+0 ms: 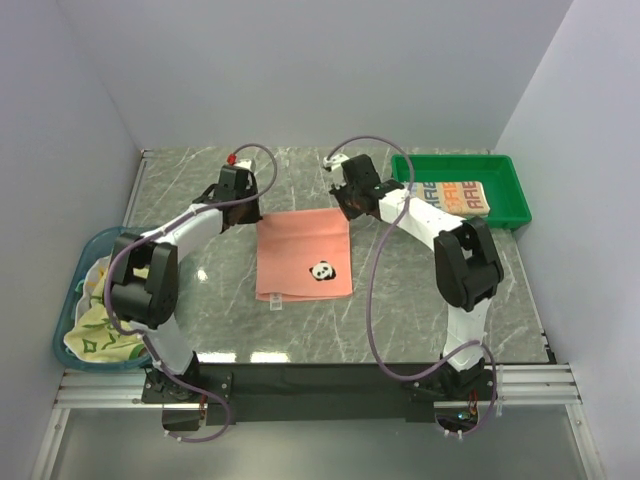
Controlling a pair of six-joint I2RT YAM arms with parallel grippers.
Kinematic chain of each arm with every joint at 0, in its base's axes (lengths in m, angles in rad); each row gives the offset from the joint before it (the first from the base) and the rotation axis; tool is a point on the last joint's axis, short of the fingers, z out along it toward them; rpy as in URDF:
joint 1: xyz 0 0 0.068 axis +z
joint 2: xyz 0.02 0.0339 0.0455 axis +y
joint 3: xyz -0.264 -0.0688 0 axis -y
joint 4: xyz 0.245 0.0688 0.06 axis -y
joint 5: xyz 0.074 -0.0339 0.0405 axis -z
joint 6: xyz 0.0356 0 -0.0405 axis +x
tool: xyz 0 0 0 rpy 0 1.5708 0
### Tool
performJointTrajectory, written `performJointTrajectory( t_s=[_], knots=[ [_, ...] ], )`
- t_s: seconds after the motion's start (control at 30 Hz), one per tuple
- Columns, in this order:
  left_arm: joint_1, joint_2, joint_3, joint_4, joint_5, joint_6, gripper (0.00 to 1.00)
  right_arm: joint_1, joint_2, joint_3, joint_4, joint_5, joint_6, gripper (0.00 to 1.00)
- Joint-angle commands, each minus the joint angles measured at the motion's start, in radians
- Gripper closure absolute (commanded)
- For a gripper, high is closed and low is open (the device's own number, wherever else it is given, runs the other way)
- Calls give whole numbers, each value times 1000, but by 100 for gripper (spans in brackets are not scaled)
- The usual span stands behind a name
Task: Fold and stack the towels
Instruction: Fold the towel
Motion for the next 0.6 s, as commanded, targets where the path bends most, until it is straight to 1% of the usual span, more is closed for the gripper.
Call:
performJointTrajectory(
  t_s=[0.0, 0.3, 0.4, 0.57],
  knots=[
    [11, -71, -24, 66, 2, 31, 99, -10, -93, -53, 67, 77, 5, 100],
    [9, -143, -139, 106, 17, 13, 99, 5, -168, -214, 158, 93, 24, 100],
    [9, -161, -168, 113, 22, 7, 99, 7, -197, -272, 211, 96, 25, 100],
    [6, -204, -196, 104, 26, 2, 99, 16, -234, -334, 228, 115, 28, 100]
  ],
)
